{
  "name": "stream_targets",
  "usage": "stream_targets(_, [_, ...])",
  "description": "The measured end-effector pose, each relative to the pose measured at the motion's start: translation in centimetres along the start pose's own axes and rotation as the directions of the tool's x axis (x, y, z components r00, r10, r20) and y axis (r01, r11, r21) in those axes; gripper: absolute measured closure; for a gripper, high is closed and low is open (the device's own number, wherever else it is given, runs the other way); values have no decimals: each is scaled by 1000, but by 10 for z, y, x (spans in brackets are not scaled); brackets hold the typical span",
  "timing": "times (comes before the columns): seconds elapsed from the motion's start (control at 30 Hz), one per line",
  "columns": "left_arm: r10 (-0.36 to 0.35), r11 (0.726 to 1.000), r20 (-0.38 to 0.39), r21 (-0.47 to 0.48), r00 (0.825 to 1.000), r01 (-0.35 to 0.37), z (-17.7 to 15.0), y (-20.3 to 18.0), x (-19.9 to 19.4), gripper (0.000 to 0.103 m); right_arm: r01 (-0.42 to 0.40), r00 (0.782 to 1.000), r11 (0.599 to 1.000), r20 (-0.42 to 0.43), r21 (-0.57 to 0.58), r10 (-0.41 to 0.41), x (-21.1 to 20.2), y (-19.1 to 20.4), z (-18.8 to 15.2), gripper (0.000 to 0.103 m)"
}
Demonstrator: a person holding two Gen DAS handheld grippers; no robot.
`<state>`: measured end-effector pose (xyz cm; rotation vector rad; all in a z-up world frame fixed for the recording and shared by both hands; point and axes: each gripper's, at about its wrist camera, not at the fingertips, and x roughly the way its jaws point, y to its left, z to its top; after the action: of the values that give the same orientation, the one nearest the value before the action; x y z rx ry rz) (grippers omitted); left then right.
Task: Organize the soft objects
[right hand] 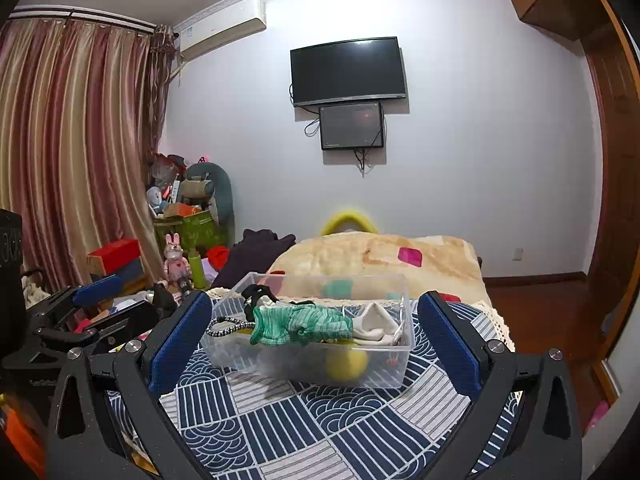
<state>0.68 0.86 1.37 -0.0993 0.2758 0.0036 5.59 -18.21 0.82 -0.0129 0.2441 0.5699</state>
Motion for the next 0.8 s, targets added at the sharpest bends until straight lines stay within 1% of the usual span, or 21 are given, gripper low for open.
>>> stream_targets(0.33, [-2,1000,0,-2,1000,2,0,0,-1,0,0,1000,1000,4,-2,0,0,0,0,0])
stream_targets(0.53, [-22,1000,-7,0,1000,22,-1,-2,1,0,-1,1000,1000,4,-1,1,0,0,0,0])
stream_targets(0.8, [-28,1000,-9,-5,1000,28,-1,-2,2,0,-1,1000,1000,3,-1,1,0,0,-1,0])
